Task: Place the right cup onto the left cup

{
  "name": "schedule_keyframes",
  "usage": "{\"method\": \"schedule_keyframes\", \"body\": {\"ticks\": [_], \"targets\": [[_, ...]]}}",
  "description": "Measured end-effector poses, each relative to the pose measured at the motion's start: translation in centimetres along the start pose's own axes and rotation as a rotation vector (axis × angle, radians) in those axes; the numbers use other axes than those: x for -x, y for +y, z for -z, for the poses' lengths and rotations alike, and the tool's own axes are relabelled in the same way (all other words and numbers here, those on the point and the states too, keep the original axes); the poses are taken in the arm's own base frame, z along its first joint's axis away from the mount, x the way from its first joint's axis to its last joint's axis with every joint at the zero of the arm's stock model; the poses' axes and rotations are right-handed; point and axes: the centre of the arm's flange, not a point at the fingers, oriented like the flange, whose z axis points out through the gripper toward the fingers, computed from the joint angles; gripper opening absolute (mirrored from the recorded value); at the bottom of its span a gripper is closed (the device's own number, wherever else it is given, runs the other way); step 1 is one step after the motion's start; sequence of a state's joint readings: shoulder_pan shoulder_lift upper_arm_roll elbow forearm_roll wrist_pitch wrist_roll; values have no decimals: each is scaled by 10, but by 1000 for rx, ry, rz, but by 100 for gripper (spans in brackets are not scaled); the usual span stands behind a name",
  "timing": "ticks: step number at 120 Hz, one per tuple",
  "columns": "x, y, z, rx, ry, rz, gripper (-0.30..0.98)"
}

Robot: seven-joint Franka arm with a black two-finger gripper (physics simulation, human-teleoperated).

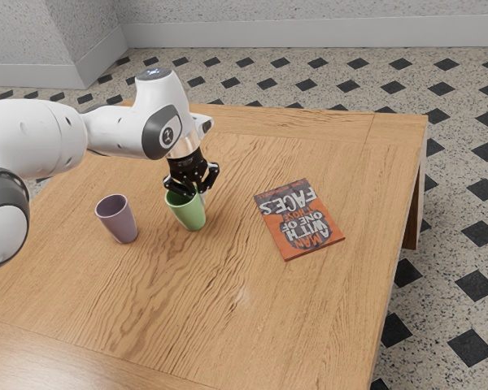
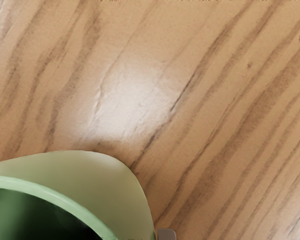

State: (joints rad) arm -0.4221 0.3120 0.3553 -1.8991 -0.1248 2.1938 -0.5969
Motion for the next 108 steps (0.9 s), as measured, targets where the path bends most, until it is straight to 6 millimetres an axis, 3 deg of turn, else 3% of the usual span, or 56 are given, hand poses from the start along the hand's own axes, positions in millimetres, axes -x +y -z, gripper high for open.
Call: {"method": "schedule_keyframes", "body": {"ticks": [13, 23, 40, 49, 74, 108], "targets": [[-1, 0, 12, -5, 17, -4, -10], [2, -7, 43, -6, 34, -12, -10], [11, -37, 104, -15, 32, -4, -10], [9, -61, 124, -44, 19, 19, -10], [-24, -118, 134, -110, -13, 133, -10], [-34, -122, 122, -148, -42, 156, -10]]}}
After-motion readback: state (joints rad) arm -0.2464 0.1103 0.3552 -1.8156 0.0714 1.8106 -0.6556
